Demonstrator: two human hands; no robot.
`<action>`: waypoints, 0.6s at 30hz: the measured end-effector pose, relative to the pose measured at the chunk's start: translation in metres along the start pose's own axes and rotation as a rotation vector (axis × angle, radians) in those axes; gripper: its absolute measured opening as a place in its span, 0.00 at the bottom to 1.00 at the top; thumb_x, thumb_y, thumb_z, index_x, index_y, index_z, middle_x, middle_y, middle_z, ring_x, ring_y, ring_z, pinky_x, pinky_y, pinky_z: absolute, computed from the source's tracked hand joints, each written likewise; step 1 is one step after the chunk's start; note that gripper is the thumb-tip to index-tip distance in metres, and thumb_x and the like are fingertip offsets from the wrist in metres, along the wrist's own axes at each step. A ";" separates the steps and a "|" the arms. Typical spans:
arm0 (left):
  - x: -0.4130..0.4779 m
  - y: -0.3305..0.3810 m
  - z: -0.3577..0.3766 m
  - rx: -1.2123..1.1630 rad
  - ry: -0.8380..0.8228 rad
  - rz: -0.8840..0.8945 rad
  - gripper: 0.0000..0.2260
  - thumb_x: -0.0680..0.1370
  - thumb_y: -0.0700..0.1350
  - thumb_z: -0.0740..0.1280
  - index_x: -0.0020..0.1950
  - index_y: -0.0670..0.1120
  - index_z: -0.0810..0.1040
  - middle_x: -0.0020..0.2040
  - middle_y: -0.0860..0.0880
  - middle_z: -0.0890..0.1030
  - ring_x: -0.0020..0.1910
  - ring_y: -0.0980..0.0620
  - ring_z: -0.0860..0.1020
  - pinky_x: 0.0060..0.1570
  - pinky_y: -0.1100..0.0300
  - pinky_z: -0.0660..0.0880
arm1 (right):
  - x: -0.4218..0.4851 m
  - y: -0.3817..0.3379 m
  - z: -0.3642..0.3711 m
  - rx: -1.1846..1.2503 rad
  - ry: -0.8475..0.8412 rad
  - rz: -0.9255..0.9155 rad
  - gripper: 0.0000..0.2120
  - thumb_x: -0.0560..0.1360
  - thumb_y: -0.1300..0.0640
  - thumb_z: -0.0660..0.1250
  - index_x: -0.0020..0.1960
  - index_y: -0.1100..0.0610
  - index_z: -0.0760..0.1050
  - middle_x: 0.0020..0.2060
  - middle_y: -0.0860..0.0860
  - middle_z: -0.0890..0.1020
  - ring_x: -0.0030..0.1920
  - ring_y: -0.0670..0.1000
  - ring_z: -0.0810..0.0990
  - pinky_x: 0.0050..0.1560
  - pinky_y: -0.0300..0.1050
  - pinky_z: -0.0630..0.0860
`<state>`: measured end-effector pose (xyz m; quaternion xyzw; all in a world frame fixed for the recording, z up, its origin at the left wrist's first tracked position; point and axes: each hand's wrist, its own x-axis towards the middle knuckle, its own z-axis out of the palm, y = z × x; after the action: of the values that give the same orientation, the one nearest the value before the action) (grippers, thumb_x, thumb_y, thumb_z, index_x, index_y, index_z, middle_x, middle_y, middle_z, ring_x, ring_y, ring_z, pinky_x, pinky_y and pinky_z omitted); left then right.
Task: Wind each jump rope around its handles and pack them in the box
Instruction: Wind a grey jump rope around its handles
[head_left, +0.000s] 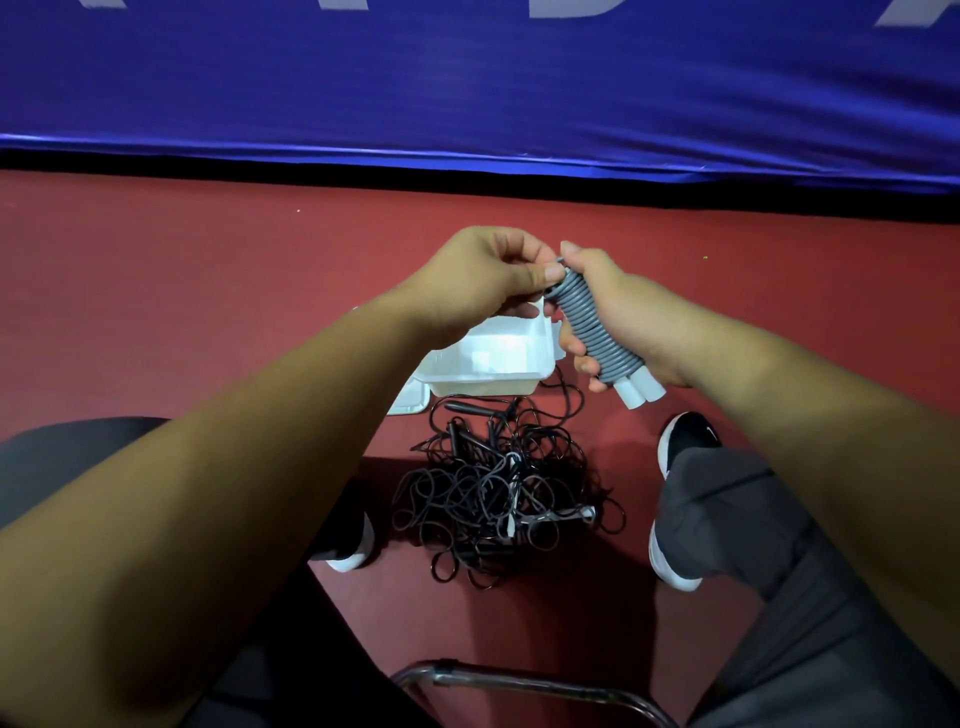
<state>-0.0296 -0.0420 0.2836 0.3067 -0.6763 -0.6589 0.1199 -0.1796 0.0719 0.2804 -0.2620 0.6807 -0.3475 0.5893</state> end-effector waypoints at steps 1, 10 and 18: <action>0.000 0.002 -0.001 0.009 -0.025 -0.038 0.03 0.82 0.40 0.70 0.53 0.40 0.81 0.38 0.48 0.83 0.38 0.55 0.81 0.49 0.58 0.81 | 0.000 0.000 0.000 -0.011 -0.001 -0.001 0.31 0.80 0.26 0.55 0.53 0.55 0.74 0.32 0.55 0.74 0.27 0.54 0.72 0.34 0.49 0.76; -0.002 0.006 0.002 -0.095 -0.042 -0.166 0.03 0.82 0.37 0.70 0.50 0.37 0.81 0.41 0.41 0.83 0.38 0.52 0.81 0.39 0.65 0.81 | -0.001 0.000 -0.001 -0.062 0.003 -0.019 0.26 0.81 0.32 0.55 0.49 0.55 0.74 0.32 0.55 0.75 0.28 0.55 0.73 0.35 0.50 0.77; -0.003 0.008 0.006 -0.113 0.091 -0.187 0.05 0.80 0.36 0.71 0.54 0.36 0.82 0.44 0.39 0.86 0.41 0.50 0.84 0.34 0.64 0.78 | 0.005 0.004 0.001 -0.068 0.051 -0.056 0.26 0.82 0.32 0.54 0.48 0.54 0.74 0.32 0.55 0.76 0.27 0.54 0.74 0.33 0.49 0.78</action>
<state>-0.0327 -0.0360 0.2911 0.3906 -0.6005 -0.6897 0.1055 -0.1788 0.0704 0.2741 -0.2918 0.6993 -0.3473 0.5524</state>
